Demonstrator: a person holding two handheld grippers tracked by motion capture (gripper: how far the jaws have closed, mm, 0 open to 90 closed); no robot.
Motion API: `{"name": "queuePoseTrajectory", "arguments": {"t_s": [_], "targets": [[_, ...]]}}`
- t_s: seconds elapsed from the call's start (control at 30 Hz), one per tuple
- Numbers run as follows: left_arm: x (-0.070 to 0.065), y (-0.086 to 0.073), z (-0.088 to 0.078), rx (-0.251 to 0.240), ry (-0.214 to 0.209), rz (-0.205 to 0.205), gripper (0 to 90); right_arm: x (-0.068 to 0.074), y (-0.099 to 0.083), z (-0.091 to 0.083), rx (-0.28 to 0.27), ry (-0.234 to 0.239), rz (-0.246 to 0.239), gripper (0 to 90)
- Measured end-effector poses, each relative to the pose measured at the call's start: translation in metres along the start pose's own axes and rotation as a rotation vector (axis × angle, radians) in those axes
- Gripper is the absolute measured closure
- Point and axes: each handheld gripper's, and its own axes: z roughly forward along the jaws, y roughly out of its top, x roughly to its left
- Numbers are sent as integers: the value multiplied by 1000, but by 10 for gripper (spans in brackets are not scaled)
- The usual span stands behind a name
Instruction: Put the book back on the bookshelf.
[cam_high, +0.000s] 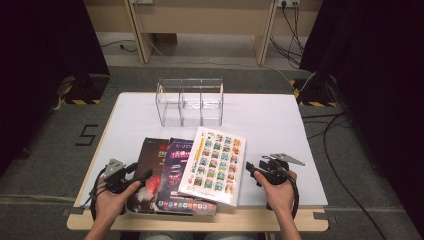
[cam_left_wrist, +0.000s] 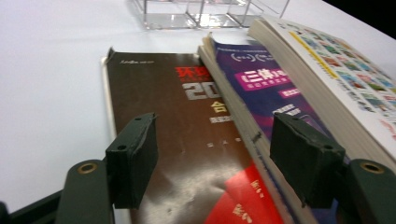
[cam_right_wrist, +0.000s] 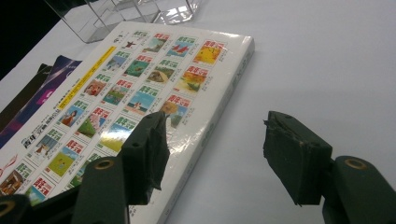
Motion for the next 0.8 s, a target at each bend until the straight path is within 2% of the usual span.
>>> {"name": "queuePoseTrajectory", "arguments": {"t_s": [0.37,0.57,0.8], "targets": [[-14,12,8,19,-55,0,327,7,5,8,54,3,17,396],[-23,19,15,34,-107,8,343,8,3,12,83,0,29,396],[-37,30,27,96,-144,13,349,12,4,15,108,2,38,411]]}}
